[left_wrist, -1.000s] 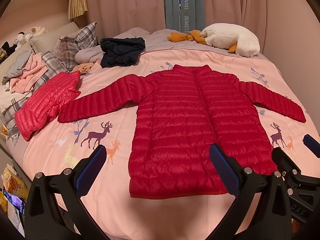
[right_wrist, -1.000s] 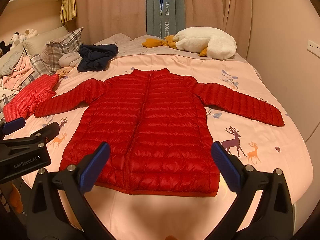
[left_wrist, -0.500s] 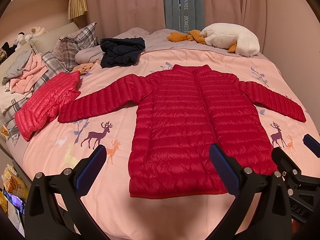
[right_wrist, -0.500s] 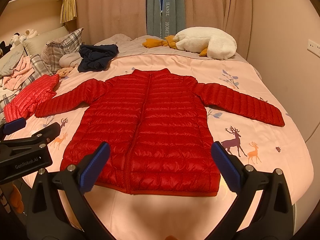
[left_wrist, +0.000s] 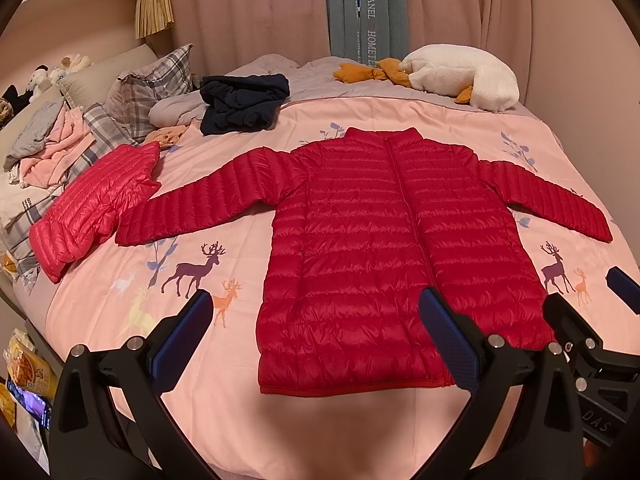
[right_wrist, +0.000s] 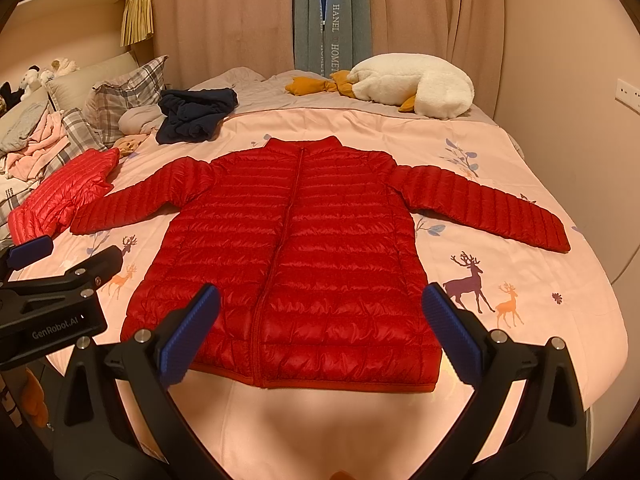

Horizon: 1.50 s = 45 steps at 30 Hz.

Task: Fold large clothes
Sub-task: 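Reach the right tool to the jacket sleeve cuff and grasp it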

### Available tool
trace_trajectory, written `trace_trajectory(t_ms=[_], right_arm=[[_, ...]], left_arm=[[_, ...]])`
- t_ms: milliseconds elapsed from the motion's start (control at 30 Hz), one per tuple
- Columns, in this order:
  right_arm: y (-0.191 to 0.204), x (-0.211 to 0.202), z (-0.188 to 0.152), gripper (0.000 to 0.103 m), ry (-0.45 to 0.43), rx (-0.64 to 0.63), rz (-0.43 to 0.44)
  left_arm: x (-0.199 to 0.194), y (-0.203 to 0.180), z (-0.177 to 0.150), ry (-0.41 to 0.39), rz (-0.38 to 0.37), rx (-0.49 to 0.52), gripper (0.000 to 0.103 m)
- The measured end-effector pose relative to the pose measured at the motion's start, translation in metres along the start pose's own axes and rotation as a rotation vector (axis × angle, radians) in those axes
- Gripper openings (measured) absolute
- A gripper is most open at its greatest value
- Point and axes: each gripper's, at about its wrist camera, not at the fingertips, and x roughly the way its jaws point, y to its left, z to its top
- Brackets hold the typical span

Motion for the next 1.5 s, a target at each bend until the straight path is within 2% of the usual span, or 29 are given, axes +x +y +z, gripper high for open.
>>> trace_trajectory(t_ms=[1033,1100,1200,1233,1300,1367,1400,1467,1500], right_arm=[[-0.001,0.002,0.002,0.101,0.002,0.008,0.010],[-0.009,0.004,0.001,0.101,0.000,0.047,0.076],[-0.032,0.009,-0.003,0.101,-0.014,0.186,0.300],[-0.045,0.012,-0.005,0.101,-0.023,0.248,0.369],[-0.073,0.021,-0.011,0.101,-0.044,0.367,0.462],[-0.102,0.032,-0.019,0.101,-0.062,0.495,0.501],[-0.119,0.038,-0.025,0.101,-0.078,0.565,0.507],[-0.147,0.044,-0.035,0.101,-0.134,0.670,0.488],[-0.162,0.048,-0.041,0.101,-0.162,0.710,0.455]], left_arm=[[0.001,0.001,0.000,0.007,-0.010,0.004,0.102],[0.004,0.003,-0.001,0.015,-0.040,-0.008,0.102],[0.014,0.013,-0.003,0.033,-0.123,-0.070,0.102],[0.020,0.018,-0.004,0.049,-0.157,-0.098,0.102],[0.036,0.028,-0.007,0.093,-0.276,-0.166,0.102],[0.048,0.036,-0.012,0.115,-0.378,-0.241,0.102],[0.057,0.045,-0.017,0.118,-0.454,-0.308,0.102],[0.069,0.056,-0.024,0.109,-0.547,-0.416,0.102],[0.076,0.061,-0.026,0.111,-0.561,-0.453,0.102]])
